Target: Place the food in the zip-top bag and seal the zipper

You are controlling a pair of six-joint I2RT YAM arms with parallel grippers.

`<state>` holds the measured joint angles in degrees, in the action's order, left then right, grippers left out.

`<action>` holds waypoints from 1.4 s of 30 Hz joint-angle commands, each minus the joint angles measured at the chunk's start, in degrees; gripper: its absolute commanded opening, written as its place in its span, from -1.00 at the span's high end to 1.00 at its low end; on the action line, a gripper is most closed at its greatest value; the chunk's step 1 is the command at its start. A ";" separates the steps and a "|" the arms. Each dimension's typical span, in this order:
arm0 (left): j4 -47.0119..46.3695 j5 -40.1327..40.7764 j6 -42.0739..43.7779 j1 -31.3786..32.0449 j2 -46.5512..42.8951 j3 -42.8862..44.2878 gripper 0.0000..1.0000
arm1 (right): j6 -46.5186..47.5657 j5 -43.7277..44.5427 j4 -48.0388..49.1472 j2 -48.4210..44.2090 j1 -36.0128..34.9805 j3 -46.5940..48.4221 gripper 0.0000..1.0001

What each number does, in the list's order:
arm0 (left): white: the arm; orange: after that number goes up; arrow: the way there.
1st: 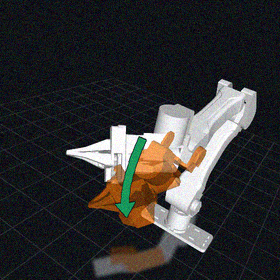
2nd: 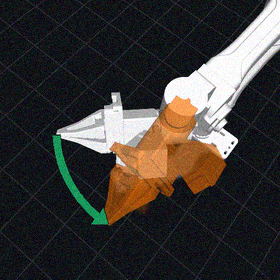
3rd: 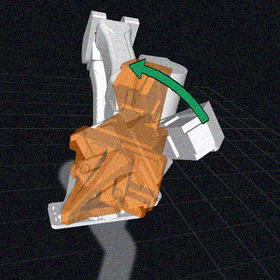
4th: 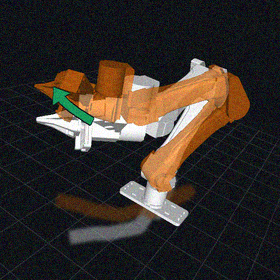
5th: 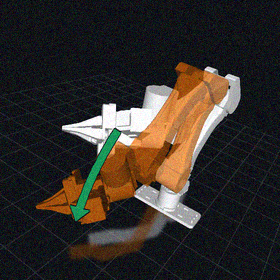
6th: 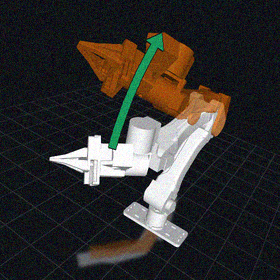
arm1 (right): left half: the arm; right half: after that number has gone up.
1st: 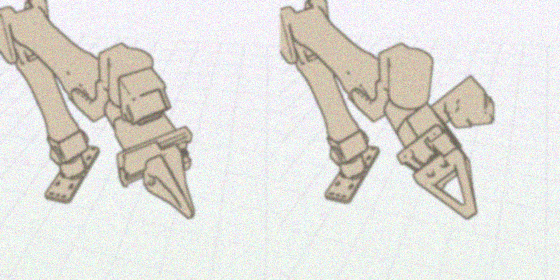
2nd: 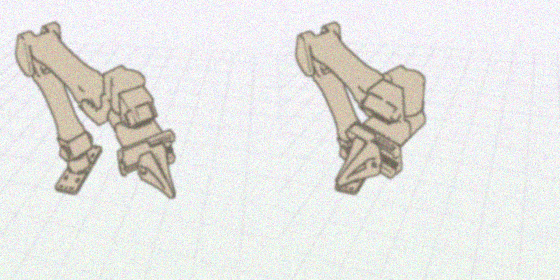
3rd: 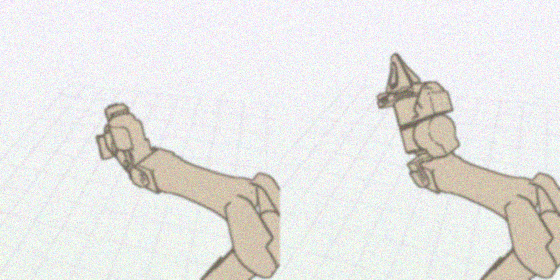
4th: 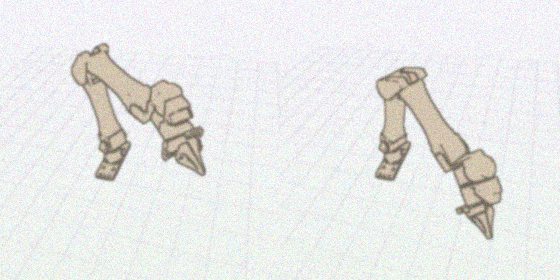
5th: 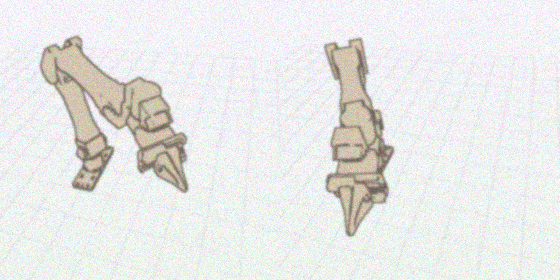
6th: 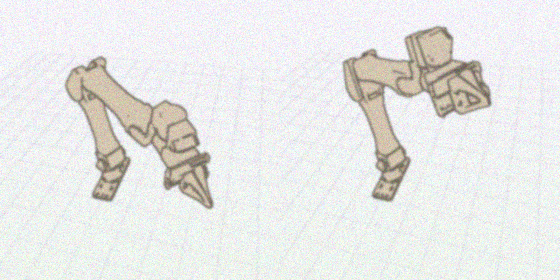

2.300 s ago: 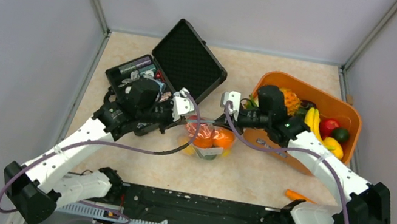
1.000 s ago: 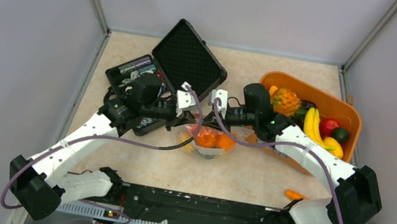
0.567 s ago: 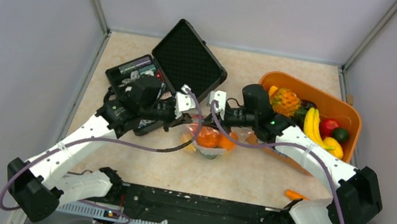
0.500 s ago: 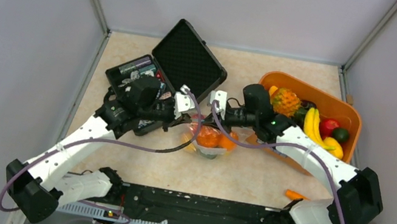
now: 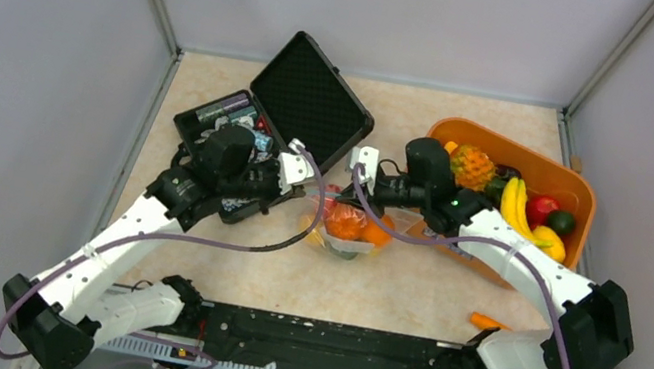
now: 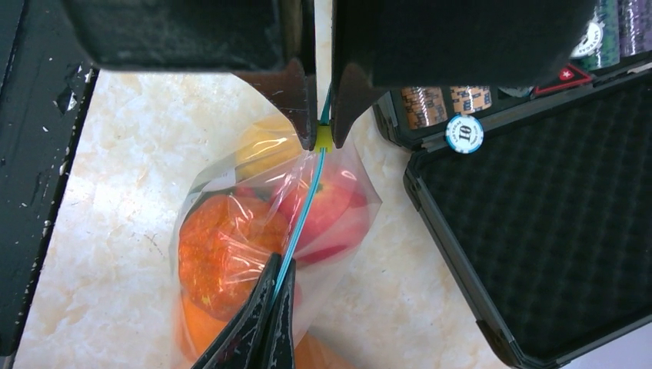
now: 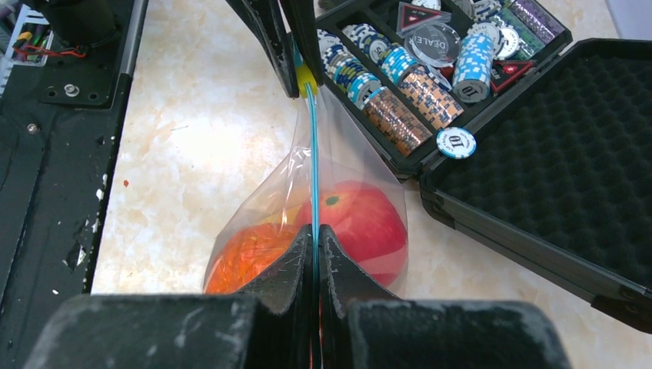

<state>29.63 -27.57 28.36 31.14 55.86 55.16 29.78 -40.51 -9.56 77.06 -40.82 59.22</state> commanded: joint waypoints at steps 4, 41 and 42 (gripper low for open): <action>3.91 5.11 1.59 -2.30 -2.25 -0.10 1.00 | -0.35 0.53 1.20 -2.71 1.62 -0.55 1.00; -10.75 -0.16 -7.98 -5.21 -5.21 -2.37 -0.61 | -1.17 -0.79 2.73 -2.52 1.68 -1.04 1.00; -10.66 -0.04 -10.23 -5.61 -3.82 -0.77 -0.63 | -1.18 -0.77 2.71 -2.52 1.70 -1.10 1.00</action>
<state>22.09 -24.71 22.92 26.83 48.49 49.74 29.28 -40.12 -9.13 76.86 -39.57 58.04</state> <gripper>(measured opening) 0.812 0.007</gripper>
